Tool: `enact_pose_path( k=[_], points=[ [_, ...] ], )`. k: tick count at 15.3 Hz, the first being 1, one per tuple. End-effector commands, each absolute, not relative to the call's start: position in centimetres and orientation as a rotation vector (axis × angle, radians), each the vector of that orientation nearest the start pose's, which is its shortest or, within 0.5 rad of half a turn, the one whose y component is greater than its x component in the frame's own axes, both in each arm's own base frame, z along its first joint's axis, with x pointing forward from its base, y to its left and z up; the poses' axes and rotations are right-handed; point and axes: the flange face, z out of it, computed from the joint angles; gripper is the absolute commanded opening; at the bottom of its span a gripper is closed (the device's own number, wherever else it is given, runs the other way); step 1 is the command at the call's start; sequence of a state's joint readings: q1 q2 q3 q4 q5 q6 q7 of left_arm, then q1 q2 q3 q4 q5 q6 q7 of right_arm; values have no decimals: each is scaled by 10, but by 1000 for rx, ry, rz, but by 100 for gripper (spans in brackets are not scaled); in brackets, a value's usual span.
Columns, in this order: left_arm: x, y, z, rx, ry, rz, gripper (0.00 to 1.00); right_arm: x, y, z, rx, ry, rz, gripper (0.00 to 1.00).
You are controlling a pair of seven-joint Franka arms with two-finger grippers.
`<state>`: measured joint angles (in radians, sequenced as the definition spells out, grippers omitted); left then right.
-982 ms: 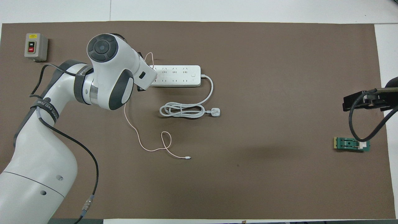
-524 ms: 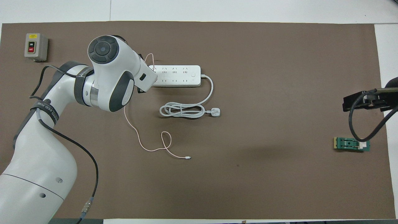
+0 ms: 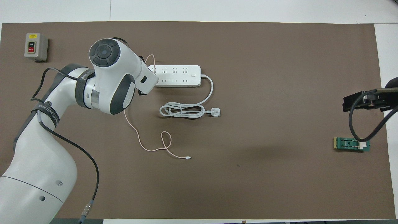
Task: Plug charger into power strip
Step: 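Push the pink charger into the power strip socket with the left gripper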
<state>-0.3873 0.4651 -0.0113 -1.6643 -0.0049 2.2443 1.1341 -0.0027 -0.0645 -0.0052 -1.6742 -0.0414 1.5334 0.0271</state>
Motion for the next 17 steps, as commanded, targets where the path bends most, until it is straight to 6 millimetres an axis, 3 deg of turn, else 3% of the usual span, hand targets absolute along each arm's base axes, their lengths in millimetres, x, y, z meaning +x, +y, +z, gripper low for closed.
enact_pose_path(
  k=[1,7,12,17],
  points=[
    [621,-269,335,-2207,2152,-205,0,523,-10,611,-3189,32,130,100],
    [630,-270,337,-2100,2235,-209,0,523,-10,610,-3189,32,132,100],
    [634,-266,323,-2066,2294,-209,0,523,-11,610,-3189,35,132,100],
    [639,-254,320,-2202,2276,-210,1,523,-10,610,-3189,32,132,100]
  ],
)
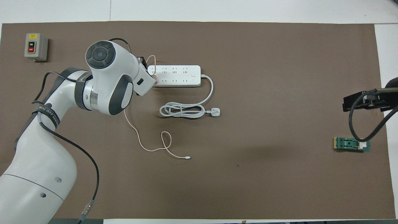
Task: Plug charger into power strip
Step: 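Push the pink charger into the power strip socket with the left gripper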
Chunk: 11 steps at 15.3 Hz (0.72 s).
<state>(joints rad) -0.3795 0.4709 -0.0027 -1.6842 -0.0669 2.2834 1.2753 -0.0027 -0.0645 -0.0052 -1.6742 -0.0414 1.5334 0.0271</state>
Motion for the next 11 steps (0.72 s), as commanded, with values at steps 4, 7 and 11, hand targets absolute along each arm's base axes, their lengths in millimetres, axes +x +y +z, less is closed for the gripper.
enact_pose_path(
  k=[4,7,11],
  points=[
    [648,-252,324,-2322,2299,-134,2,523,-10,611,-3189,32,130,100],
    [648,-256,321,-2307,2305,-131,2,523,-10,610,-3189,32,132,100],
    [643,-271,321,-2268,2326,-119,2,523,-10,611,-3189,32,130,100]
  ],
)
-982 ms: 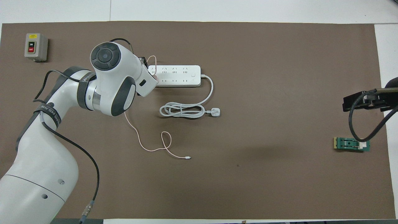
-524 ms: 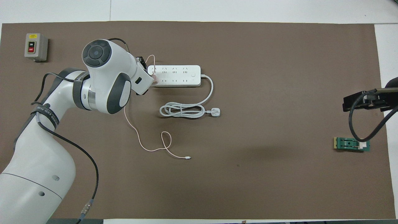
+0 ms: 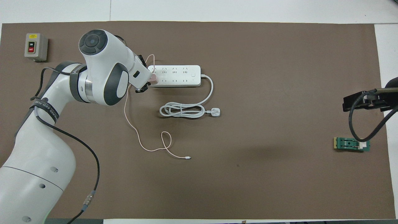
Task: Plug charger into power strip
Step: 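Push the pink charger into the power strip socket with the left gripper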
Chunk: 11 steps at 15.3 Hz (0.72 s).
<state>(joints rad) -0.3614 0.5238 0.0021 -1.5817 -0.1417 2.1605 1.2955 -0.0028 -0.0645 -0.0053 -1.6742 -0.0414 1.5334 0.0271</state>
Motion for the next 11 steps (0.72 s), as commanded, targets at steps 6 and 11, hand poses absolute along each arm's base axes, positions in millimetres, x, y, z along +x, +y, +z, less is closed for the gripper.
enact_pose_path(
  k=[6,11],
  points=[
    [644,-282,322,-2040,2388,-133,2,523,-10,610,-3189,32,132,100],
    [643,-281,311,-2056,2400,-121,4,523,-11,610,-3189,35,132,100]
  ],
)
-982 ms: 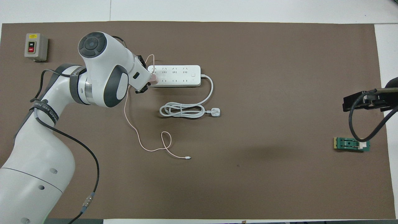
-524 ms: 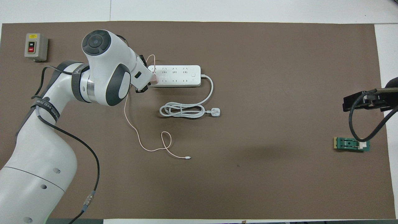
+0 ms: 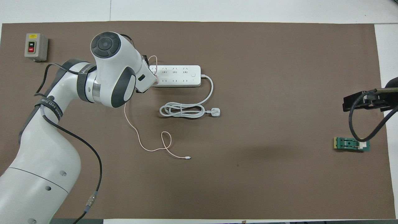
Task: Plug charger into power strip
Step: 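Push the pink charger into the power strip socket with the left gripper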
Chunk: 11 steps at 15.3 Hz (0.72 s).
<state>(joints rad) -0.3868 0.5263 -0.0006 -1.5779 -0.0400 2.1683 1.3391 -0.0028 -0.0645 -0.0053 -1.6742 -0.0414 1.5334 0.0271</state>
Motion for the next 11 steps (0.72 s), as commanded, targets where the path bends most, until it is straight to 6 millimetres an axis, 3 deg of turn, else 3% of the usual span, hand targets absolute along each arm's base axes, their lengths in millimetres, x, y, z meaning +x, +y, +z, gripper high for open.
enact_pose_path(
  k=[1,6,11],
  points=[
    [644,-278,300,-2105,2406,-91,5,523,-10,611,-3189,32,130,100],
    [642,-277,298,-2319,2378,-142,5,523,-10,611,-3189,32,130,100],
    [640,-280,294,-2312,2390,-118,10,523,-10,611,-3189,32,130,100]
  ],
)
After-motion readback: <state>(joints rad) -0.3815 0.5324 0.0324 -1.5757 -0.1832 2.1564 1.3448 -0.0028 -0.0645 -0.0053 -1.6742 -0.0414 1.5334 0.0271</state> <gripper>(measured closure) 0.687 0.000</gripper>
